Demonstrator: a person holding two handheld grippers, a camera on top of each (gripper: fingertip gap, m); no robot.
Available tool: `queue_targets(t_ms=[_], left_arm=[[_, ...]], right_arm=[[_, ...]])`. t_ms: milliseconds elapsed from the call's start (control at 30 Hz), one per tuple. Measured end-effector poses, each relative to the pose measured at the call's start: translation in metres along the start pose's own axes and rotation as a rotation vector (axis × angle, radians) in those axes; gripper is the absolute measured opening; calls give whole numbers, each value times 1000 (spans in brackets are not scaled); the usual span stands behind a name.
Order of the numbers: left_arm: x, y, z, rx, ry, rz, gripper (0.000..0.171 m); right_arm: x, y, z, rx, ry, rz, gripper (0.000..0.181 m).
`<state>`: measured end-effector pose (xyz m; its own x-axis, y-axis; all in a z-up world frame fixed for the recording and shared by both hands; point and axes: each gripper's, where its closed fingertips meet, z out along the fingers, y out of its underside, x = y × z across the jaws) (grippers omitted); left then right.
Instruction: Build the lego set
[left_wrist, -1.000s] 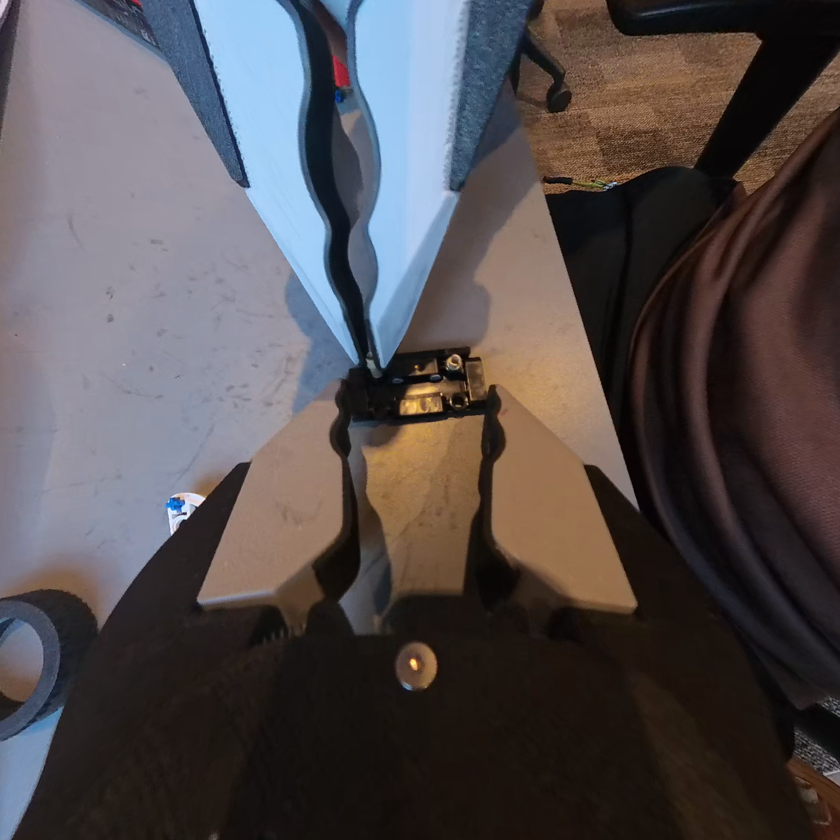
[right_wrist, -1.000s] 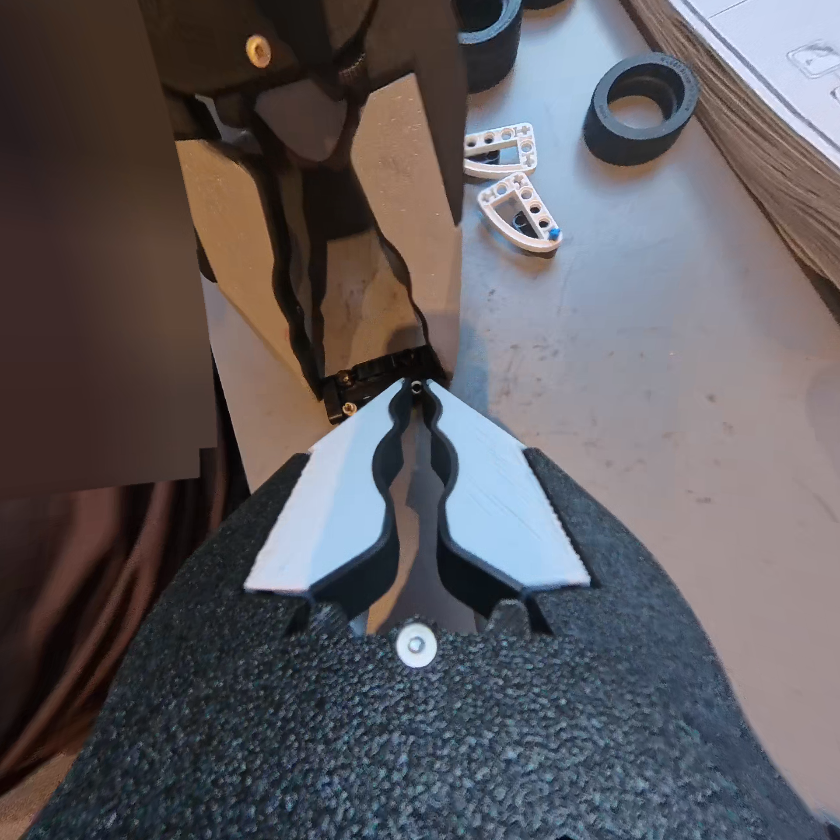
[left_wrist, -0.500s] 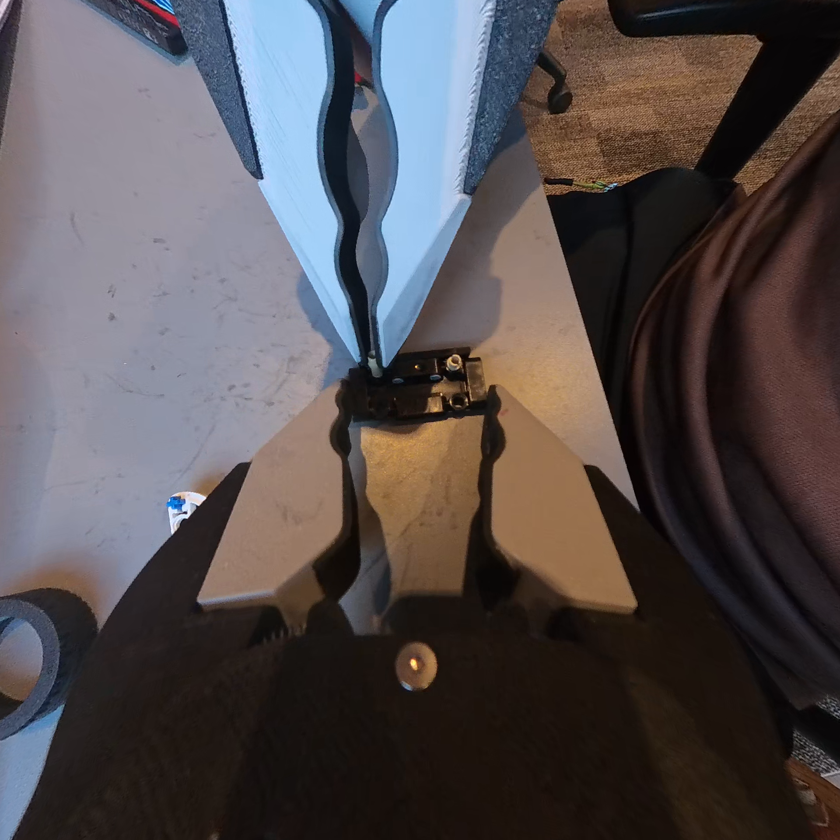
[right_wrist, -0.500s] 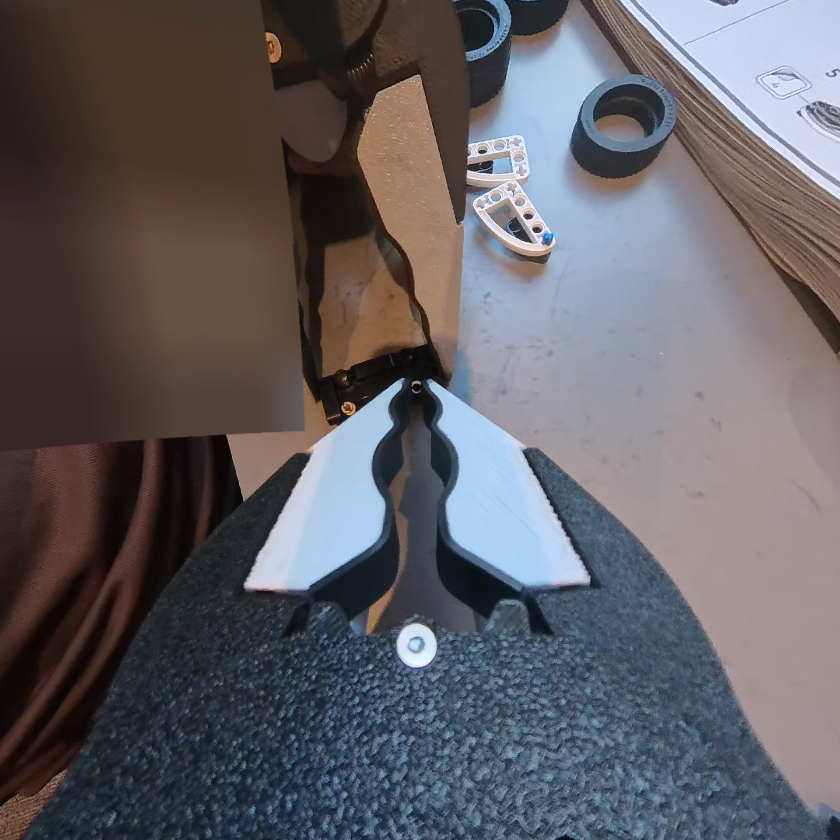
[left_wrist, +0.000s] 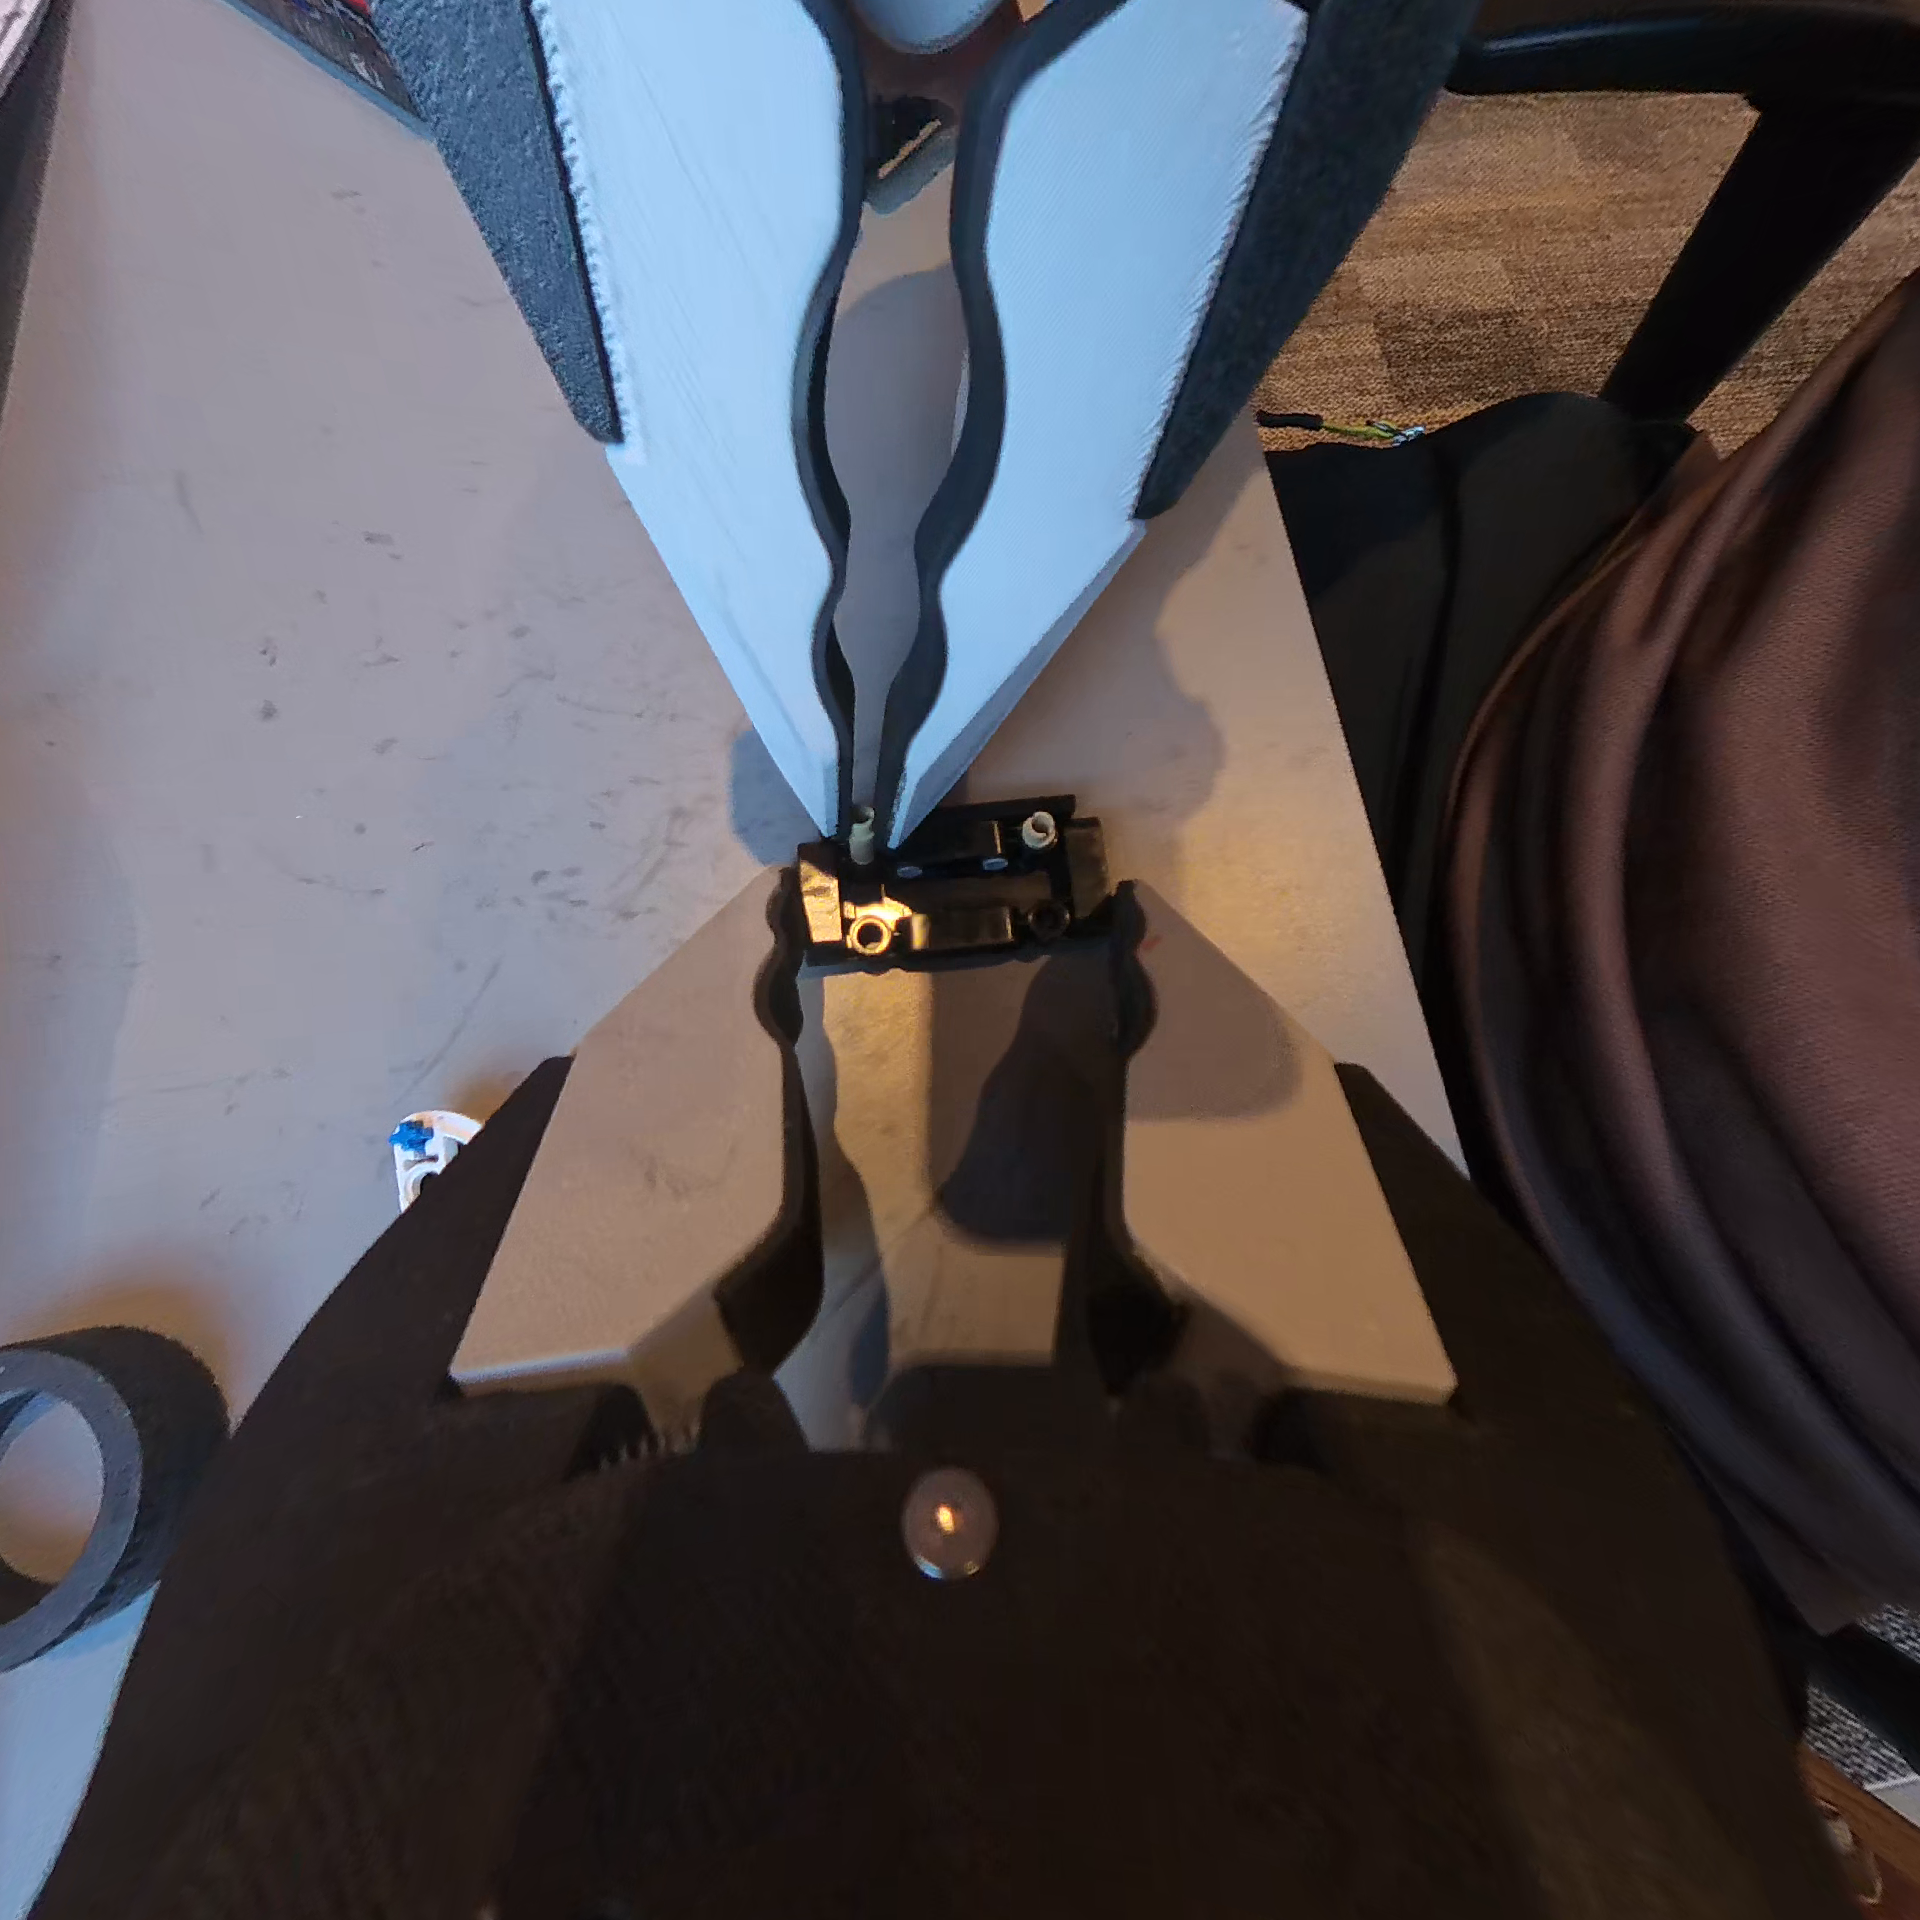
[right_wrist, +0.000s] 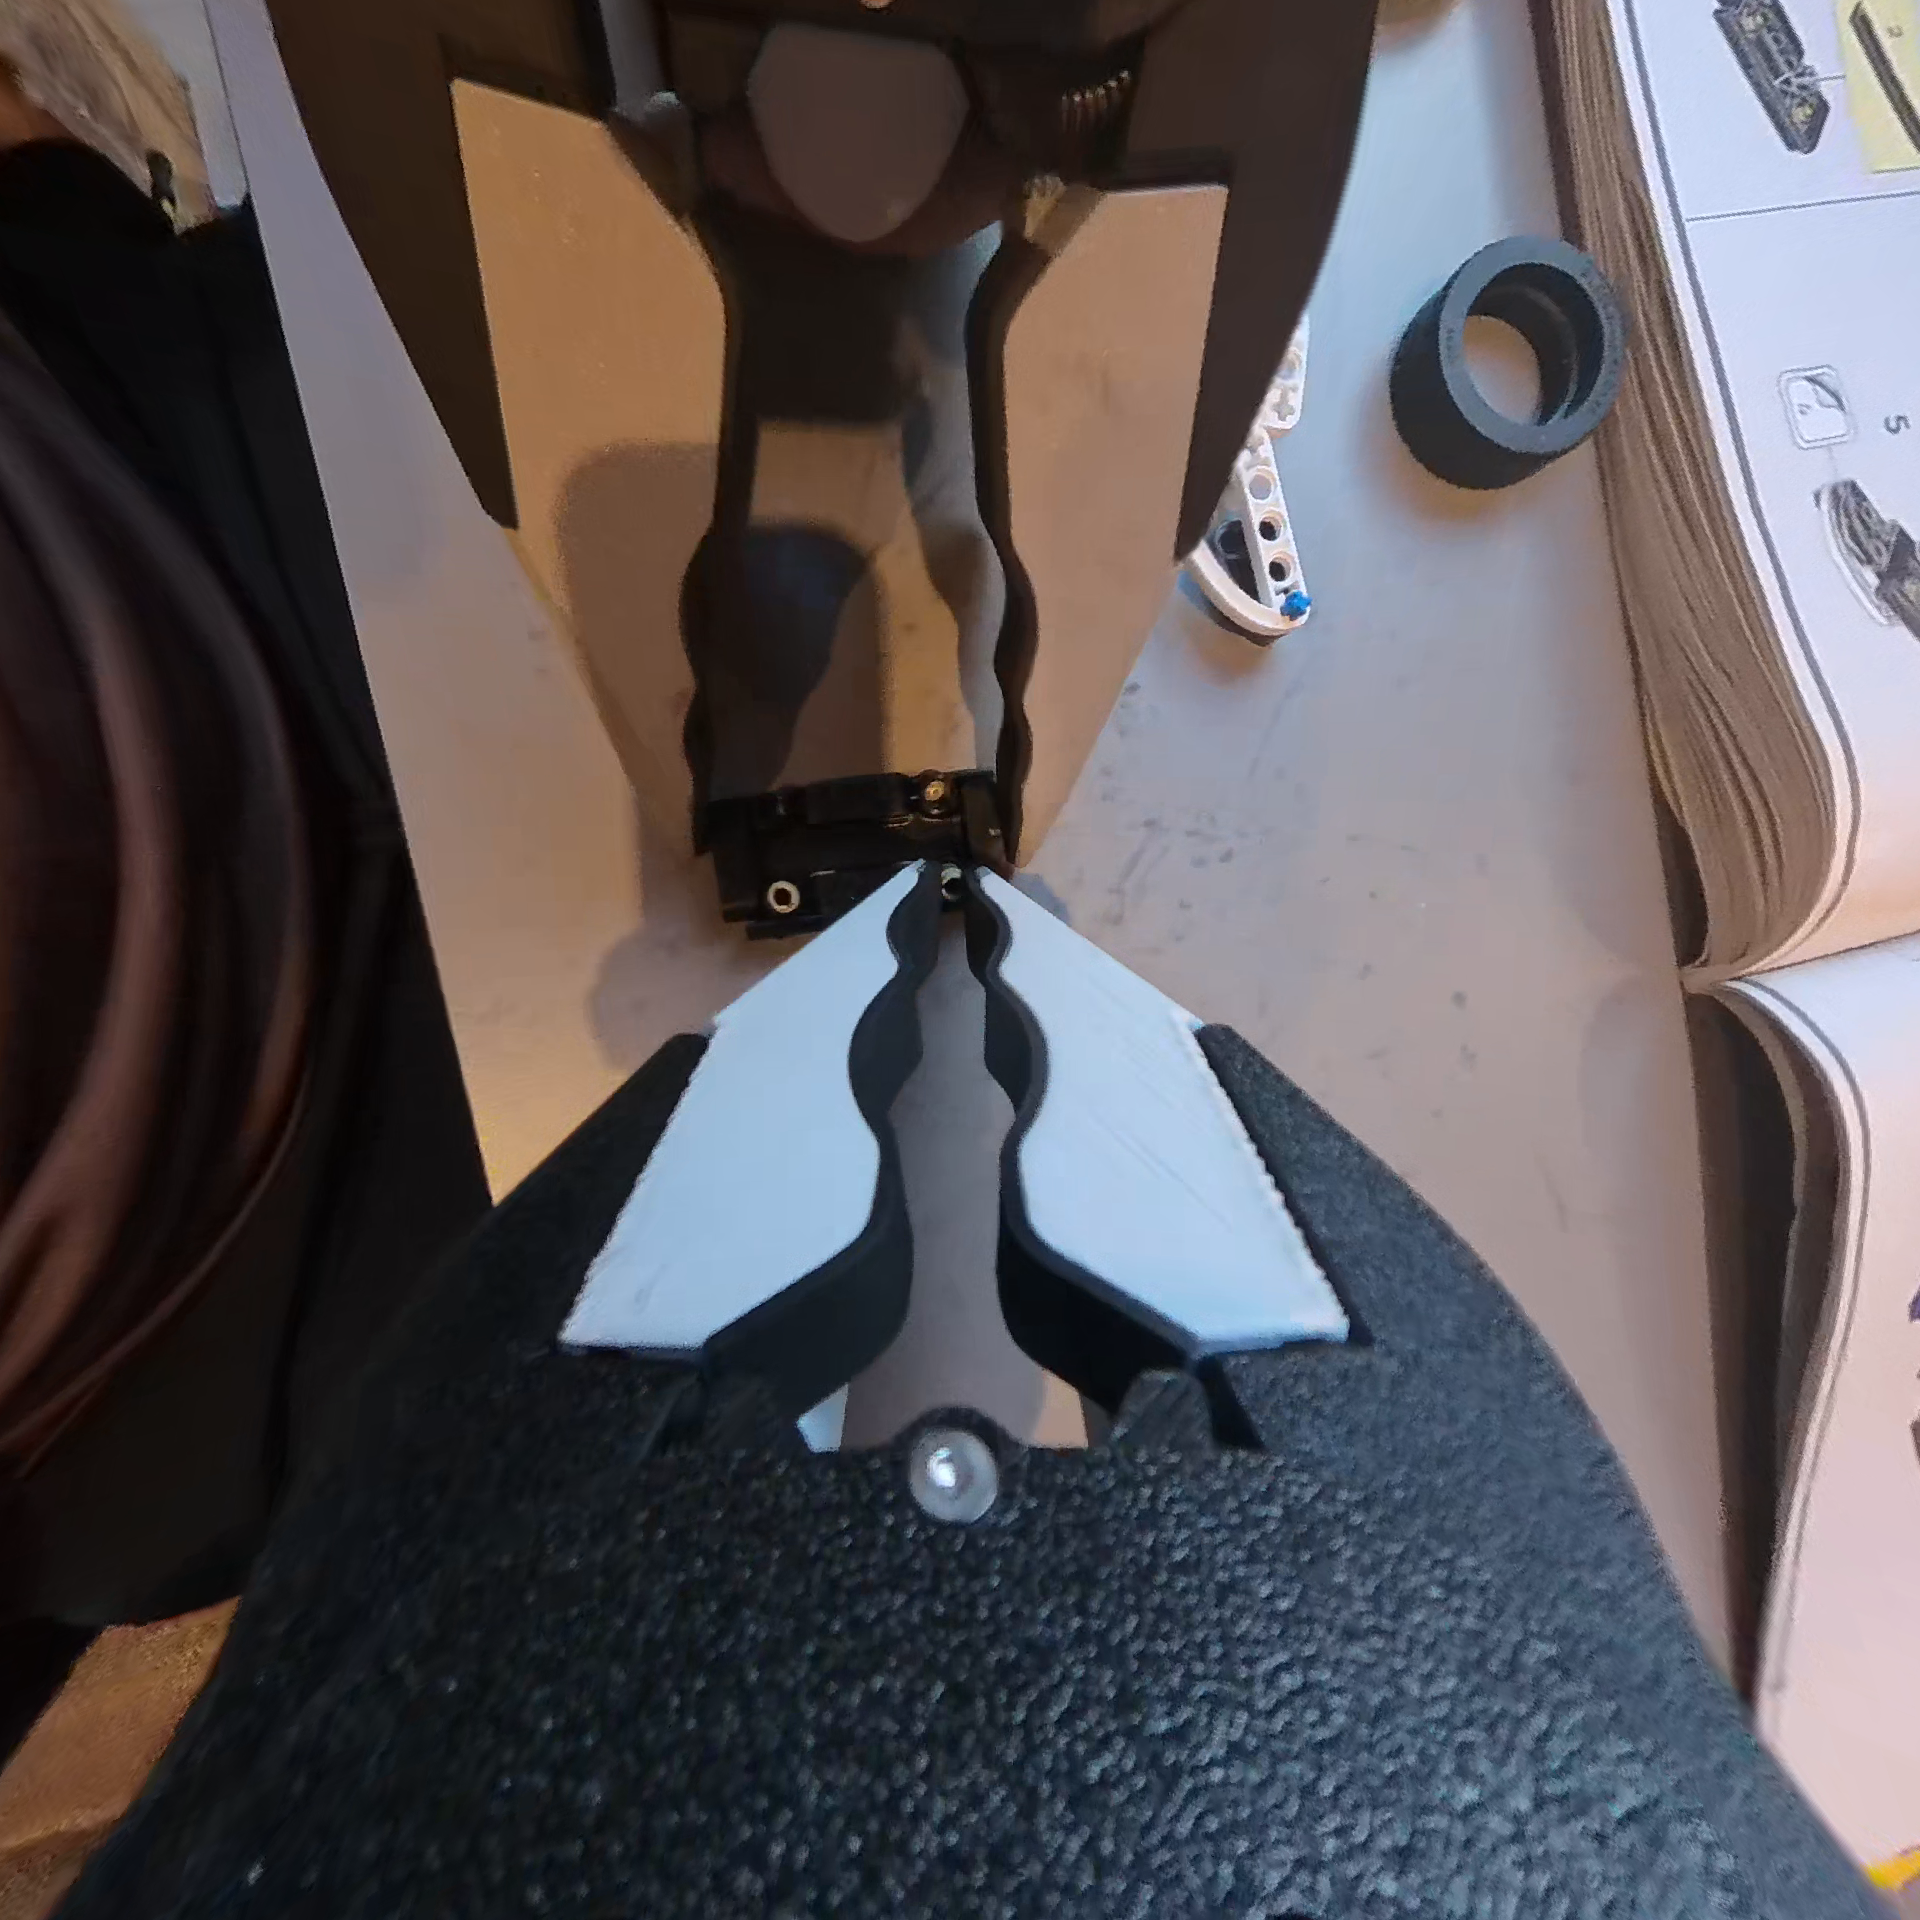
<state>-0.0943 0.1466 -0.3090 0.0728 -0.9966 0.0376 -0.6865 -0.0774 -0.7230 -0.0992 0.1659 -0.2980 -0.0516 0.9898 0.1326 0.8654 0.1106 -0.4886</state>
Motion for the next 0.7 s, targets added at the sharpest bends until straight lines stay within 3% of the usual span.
queue_targets(t_ms=[33, 200, 700], left_arm=[[0, 0, 0, 0, 0, 0, 58], [0, 0, 0, 0, -1, -1, 58], [-1, 0, 1, 1, -5, -5, 58]], right_arm=[[0, 0, 0, -13, 5, -20, 4], [-1, -2, 2, -50, 3, -94, 4], [1, -2, 1, 75, -125, 145, 3]])
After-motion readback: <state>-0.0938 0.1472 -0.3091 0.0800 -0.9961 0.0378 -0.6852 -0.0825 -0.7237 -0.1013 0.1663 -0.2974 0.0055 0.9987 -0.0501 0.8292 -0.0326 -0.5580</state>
